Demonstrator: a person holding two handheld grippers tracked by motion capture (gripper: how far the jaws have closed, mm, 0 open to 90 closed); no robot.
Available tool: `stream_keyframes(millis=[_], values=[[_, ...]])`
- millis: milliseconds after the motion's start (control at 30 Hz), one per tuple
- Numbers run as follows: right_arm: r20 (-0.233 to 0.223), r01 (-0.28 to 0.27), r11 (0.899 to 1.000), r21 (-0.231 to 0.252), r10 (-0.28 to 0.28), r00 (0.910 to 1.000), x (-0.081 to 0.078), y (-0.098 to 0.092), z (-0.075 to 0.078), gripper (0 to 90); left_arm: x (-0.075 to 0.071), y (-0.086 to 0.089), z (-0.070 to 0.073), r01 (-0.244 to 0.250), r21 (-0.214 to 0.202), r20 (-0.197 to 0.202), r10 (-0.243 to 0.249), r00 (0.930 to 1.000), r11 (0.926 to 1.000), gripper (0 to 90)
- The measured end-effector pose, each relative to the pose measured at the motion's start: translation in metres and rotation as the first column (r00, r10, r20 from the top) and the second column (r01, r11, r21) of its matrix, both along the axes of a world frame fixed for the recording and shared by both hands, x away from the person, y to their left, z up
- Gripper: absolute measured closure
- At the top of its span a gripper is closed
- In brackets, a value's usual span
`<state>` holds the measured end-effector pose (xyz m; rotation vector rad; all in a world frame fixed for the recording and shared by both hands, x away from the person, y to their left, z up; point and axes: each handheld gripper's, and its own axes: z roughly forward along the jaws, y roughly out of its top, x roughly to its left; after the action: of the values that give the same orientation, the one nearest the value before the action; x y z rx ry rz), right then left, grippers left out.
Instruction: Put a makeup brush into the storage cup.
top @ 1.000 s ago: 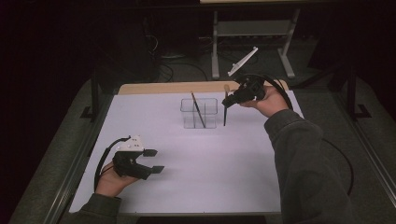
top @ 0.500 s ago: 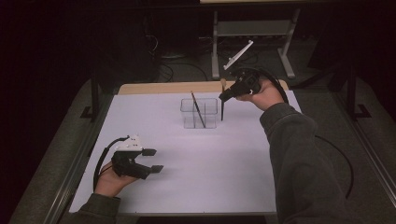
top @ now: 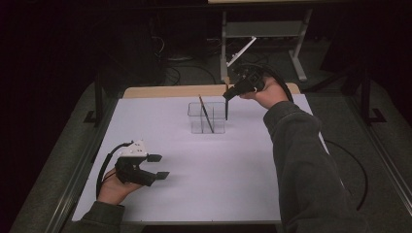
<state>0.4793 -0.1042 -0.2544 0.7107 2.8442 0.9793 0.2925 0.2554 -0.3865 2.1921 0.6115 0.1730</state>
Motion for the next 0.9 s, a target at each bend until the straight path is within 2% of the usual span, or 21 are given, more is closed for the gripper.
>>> stream_keyframes(millis=[700, 900], values=[[0.009, 0.026, 1.0, -0.001, -0.026, 0.9996, 0.022, 0.014, 0.004, 82.6, 0.0, 0.002, 0.002, -0.003, -0.011, 0.005, 0.003, 1.0, 0.9999, 30.9], [0.008, 0.03, 1.0, -0.011, -0.03, 0.9995, 0.027, 0.019, 0.0, 82.6, 0.0, 0.003, 0.002, -0.005, -0.018, 0.001, 0.005, 1.0, 0.9998, 30.8]])
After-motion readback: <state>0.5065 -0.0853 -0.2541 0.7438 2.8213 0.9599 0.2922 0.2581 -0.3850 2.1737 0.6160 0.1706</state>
